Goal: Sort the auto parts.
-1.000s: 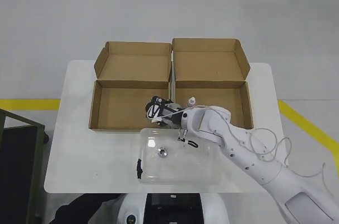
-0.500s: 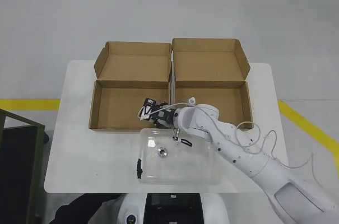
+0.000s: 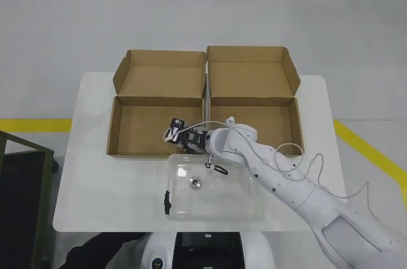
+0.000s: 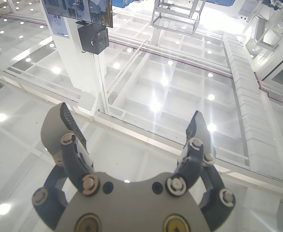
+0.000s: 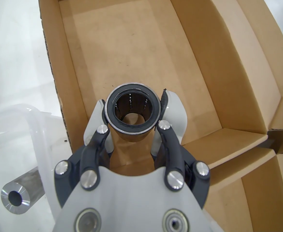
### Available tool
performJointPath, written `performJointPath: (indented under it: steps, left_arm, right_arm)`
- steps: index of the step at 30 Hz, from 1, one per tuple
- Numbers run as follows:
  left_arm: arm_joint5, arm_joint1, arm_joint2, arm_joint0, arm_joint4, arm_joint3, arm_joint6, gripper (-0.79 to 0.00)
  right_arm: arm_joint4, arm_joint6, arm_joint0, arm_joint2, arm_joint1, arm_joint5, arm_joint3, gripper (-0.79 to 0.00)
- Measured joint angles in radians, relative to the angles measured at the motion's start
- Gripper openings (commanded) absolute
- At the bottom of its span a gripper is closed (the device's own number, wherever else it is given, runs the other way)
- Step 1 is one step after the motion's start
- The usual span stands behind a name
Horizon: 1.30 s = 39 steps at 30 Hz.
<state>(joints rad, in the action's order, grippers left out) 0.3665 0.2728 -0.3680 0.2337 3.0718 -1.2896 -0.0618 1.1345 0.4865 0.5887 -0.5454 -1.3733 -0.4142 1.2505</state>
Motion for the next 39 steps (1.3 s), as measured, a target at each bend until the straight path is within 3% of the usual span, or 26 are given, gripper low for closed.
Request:
performJointPath:
  steps: [6,13,18,32,39]
  left_arm:
    - [0.000,0.000,0.000,0.000,0.000,0.000,0.000,0.000]
    - [0.000,0.000,0.000,0.000,0.000,0.000,0.000,0.000]
    - [0.000,0.000,0.000,0.000,0.000,0.000,0.000,0.000]
    - [0.000,0.000,0.000,0.000,0.000,0.000,0.000,0.000]
    - [0.000,0.000,0.000,0.000,0.000,0.000,0.000,0.000]
  right_arm:
    - [0.003,-0.014,0.010,-0.025,-0.003,-0.010,0.016,-0.394]
    - [0.005,-0.022,0.039,-0.083,0.009,-0.032,0.103,-0.175]
    - [0.012,-0.016,0.081,-0.134,0.026,-0.061,0.203,-0.114]
    - [0.056,0.070,0.300,-0.294,0.100,-0.201,0.512,-0.086]
    - [0.134,0.054,0.412,-0.331,0.130,-0.286,0.604,-0.089]
